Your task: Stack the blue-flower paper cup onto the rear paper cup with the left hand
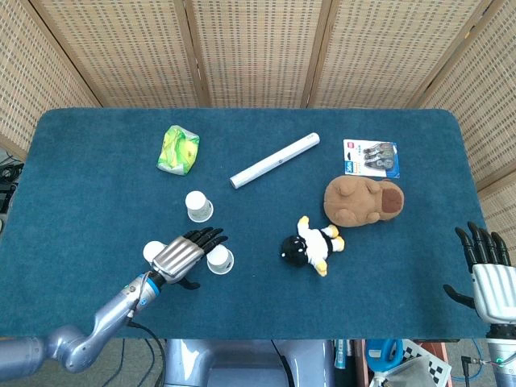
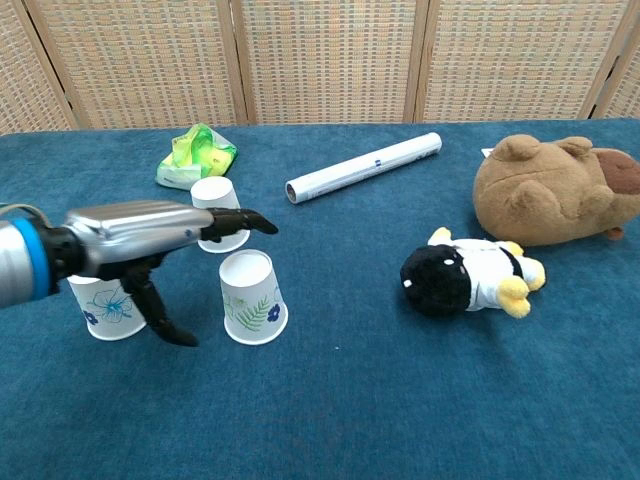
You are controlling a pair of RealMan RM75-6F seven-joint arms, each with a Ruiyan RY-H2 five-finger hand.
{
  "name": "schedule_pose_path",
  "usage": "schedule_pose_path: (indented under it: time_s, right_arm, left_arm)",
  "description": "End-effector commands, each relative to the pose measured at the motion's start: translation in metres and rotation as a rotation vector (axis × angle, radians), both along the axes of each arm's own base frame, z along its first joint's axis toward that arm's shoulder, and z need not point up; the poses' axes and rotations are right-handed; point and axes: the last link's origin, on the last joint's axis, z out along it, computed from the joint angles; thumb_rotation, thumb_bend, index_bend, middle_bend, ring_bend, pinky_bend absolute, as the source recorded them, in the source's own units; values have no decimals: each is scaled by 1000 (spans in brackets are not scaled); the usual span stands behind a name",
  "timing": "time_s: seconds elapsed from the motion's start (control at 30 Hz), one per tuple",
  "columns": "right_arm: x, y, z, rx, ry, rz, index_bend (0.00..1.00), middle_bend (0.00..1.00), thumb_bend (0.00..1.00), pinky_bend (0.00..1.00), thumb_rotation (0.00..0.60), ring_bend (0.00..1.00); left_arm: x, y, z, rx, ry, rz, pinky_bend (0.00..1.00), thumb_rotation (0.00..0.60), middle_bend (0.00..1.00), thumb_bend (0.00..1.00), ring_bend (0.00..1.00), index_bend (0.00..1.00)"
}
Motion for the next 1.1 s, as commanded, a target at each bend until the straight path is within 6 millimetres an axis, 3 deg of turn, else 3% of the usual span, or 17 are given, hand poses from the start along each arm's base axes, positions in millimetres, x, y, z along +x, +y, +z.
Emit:
schedule_pose_path:
  time_s: [0.03, 0.13, 0.37, 0.83, 1.1]
  right_arm:
    - [-2, 0, 2, -6, -4, -6, 0, 0, 0, 0, 600, 0]
    - [-2, 0, 2, -8, -8, -8, 0, 0, 0, 0, 600, 0]
    - [-3, 0, 4, -14, -16, -9, 0, 0, 0, 0, 600, 0]
    - [-5, -2, 5, -13, -24, -16, 0, 0, 0, 0, 600, 0]
    - [-5, -2, 5, -9, -24, -21, 0, 0, 0, 0, 600, 0]
  left_arm:
    - [17, 13, -23, 17, 24, -18, 174, 600, 39, 160, 86, 0]
    - [22, 16, -28, 28, 24, -11, 248, 600, 140, 160, 161, 16]
    - [31, 20, -37, 66, 25, -15, 408, 600, 369, 160, 345, 231]
    - [34, 20, -30, 121, 20, -15, 483, 600, 440, 167, 414, 330]
    - [46, 21, -10, 155, -20, -15, 523, 600, 460, 169, 431, 354]
